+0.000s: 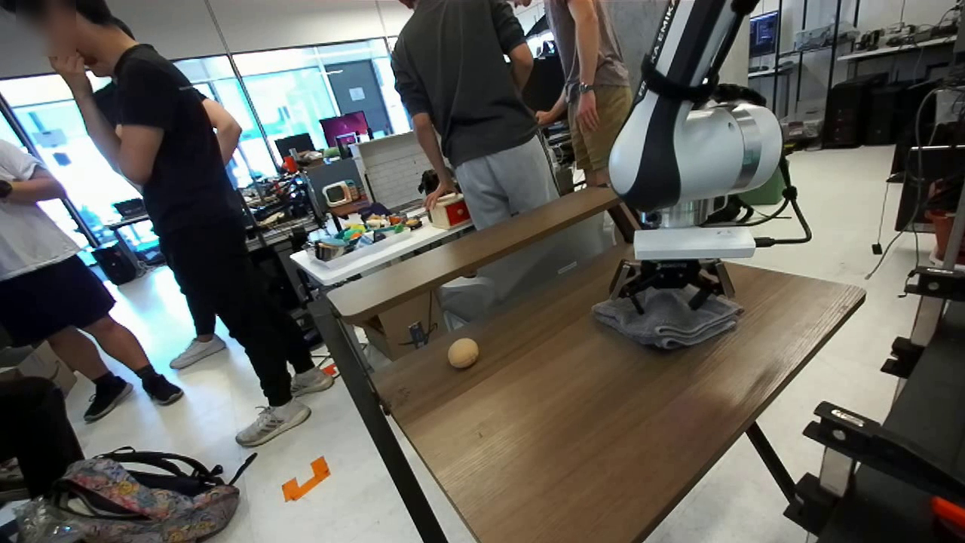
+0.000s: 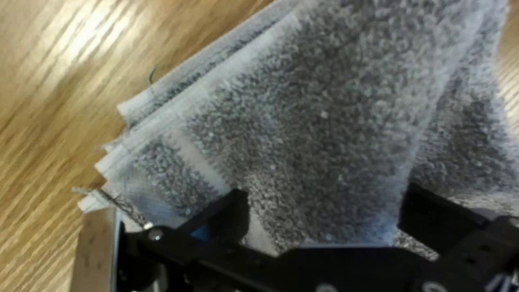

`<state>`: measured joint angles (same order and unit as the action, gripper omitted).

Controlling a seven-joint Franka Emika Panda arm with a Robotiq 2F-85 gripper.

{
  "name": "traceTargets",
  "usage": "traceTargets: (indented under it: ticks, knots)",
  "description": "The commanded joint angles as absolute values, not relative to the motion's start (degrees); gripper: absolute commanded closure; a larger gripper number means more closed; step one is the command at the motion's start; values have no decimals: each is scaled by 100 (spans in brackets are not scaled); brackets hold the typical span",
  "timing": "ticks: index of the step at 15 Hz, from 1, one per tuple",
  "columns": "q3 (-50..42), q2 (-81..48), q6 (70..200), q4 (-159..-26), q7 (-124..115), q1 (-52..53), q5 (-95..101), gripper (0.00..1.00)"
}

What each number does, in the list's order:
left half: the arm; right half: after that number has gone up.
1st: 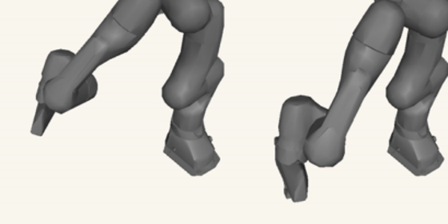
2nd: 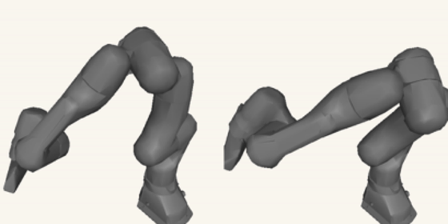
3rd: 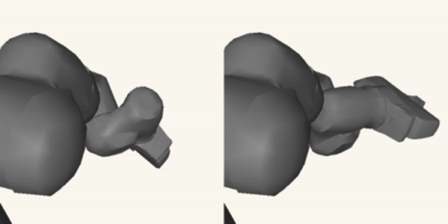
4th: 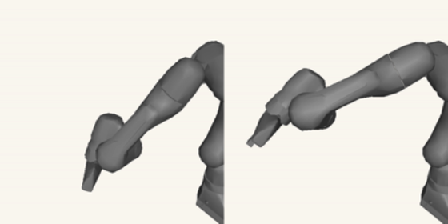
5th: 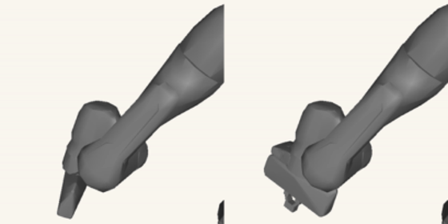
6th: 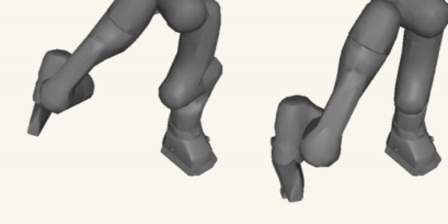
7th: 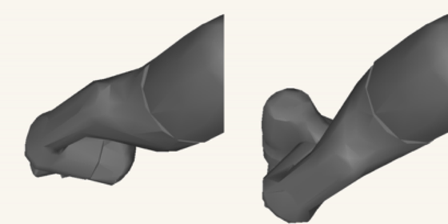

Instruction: Use the towel to wipe the table

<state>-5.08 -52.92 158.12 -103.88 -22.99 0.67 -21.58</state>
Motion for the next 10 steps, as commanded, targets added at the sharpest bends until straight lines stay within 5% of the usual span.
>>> traceTargets:
  ticks: [1,10]
  knots:
    - [-716,-5607,16144,-10030,-2355,-54,-1999,0]
    - [-774,-5640,16184,-9634,-2440,-337,-2075,0]
